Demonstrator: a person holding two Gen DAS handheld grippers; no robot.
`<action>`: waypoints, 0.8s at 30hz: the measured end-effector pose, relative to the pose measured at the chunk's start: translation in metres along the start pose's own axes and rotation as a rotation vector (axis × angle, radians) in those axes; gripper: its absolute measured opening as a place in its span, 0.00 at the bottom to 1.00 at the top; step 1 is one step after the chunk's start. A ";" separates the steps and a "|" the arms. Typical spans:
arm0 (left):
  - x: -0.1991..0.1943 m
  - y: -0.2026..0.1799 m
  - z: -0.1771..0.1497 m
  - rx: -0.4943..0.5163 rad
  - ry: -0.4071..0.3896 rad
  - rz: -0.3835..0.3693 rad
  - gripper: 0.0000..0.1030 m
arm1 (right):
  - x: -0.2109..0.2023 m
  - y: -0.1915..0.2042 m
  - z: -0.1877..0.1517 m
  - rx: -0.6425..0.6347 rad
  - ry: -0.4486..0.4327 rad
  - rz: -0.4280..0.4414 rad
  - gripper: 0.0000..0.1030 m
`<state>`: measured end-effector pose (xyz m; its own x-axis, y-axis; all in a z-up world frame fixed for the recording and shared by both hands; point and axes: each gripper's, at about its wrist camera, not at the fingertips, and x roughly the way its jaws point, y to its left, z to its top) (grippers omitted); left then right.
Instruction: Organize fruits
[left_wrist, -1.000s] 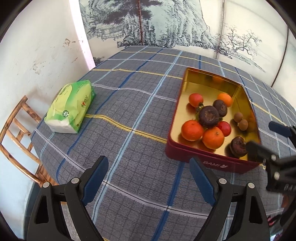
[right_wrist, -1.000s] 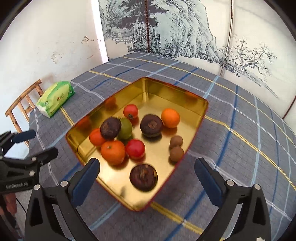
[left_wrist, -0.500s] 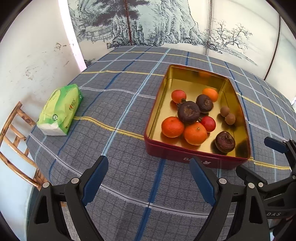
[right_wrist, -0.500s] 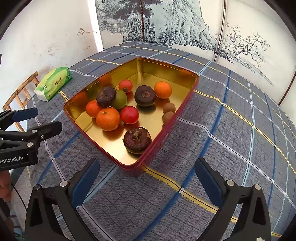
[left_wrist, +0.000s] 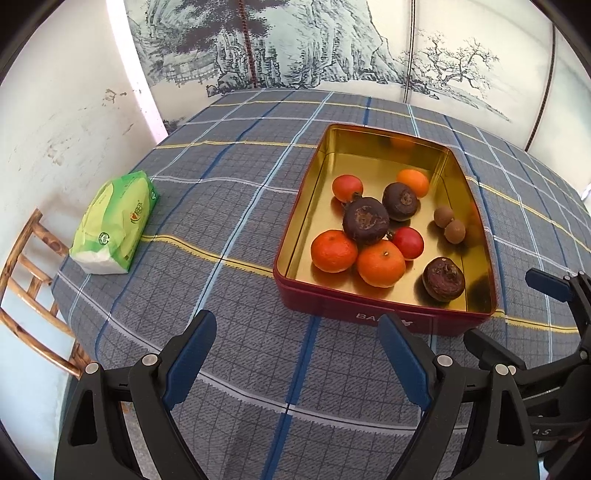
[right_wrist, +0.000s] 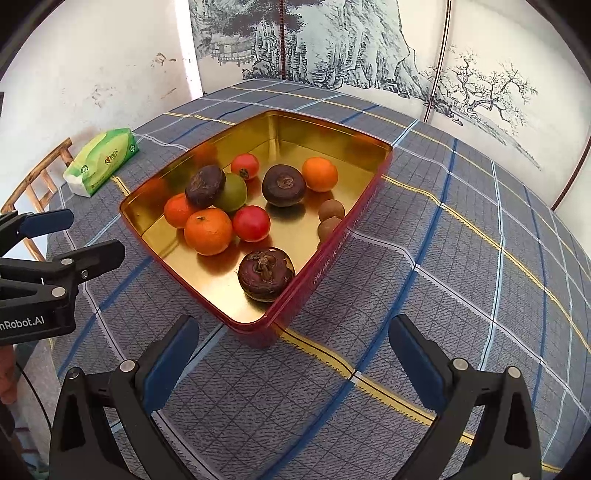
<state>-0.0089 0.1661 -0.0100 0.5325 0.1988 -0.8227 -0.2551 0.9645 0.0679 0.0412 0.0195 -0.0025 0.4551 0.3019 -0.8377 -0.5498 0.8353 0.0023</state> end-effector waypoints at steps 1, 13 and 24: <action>0.000 0.000 0.000 0.001 0.002 0.000 0.87 | 0.000 0.000 0.000 0.001 0.001 0.002 0.99; 0.004 -0.003 0.000 0.009 0.016 0.003 0.87 | 0.006 0.002 -0.001 -0.002 0.012 0.009 0.99; 0.005 -0.003 -0.001 0.010 0.020 0.002 0.87 | 0.006 0.001 -0.002 -0.003 0.014 0.002 0.99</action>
<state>-0.0060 0.1645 -0.0151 0.5160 0.1970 -0.8336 -0.2477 0.9659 0.0749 0.0425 0.0215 -0.0088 0.4444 0.2972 -0.8451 -0.5526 0.8335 0.0025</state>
